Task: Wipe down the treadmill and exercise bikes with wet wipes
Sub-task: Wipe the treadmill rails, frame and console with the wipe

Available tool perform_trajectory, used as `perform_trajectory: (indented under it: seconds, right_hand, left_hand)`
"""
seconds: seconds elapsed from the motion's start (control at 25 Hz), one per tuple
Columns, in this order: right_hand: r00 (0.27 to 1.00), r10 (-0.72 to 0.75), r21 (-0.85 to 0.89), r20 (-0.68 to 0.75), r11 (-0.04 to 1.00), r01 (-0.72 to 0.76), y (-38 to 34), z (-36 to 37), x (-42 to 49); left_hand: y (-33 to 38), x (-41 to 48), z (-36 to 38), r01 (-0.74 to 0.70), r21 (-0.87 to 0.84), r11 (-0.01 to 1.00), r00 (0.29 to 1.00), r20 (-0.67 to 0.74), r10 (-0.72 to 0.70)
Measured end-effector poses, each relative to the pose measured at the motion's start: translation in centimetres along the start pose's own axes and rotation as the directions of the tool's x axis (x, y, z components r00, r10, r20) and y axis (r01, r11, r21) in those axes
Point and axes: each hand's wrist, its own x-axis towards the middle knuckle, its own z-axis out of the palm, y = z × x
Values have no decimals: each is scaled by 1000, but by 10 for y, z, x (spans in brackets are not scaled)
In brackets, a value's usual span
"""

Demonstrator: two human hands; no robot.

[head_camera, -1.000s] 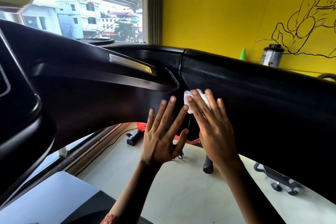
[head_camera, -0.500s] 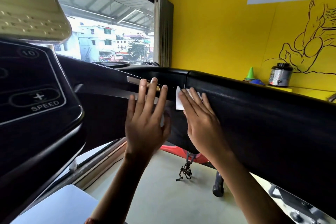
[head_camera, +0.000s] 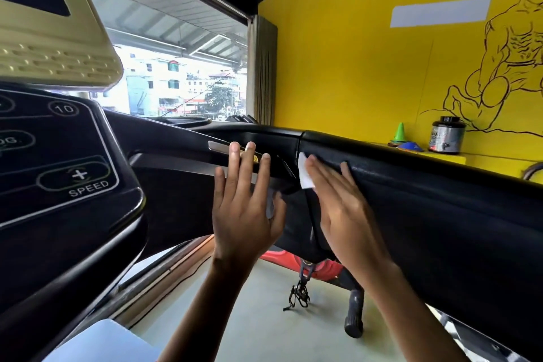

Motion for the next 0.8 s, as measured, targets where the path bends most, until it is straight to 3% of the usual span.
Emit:
perform_trajectory:
  seconds: [0.08,0.24,0.32,0.44,0.6,0.68,0.8]
  right_hand:
    - [997,-26,-135,-66,991,17,-6,-7,27]
    - [953,-79,-271,292,949,162,-1,20,58]
    - [931,-71,-304,359,934,188,6,22,56]
    - [945,-55,-336,322,927,168,13,7,19]
    - [931,1,-363,365,921,141,19,-4,-55]
    - [936,-3,-436,351,884,166,20,-1,-55]
    - [969,56,-495,240,866,73,21,2,-22]
  left_hand:
    - [-2,1,1,-5,-8,1000,1000,-2,5]
    - [-10,0,1,-78,-7,997,997,-21,78]
    - [-9,-2,1,-65,-29,997,998,-26,64]
    - [2,-7,5,-7,-86,996,1000,-5,6]
    - [21,-23,17,-45,-212,976,992,103,68]
    - [28,-34,25,-40,-276,960,986,143,82]
    - [36,-43,33,0,-332,943,982,176,62]
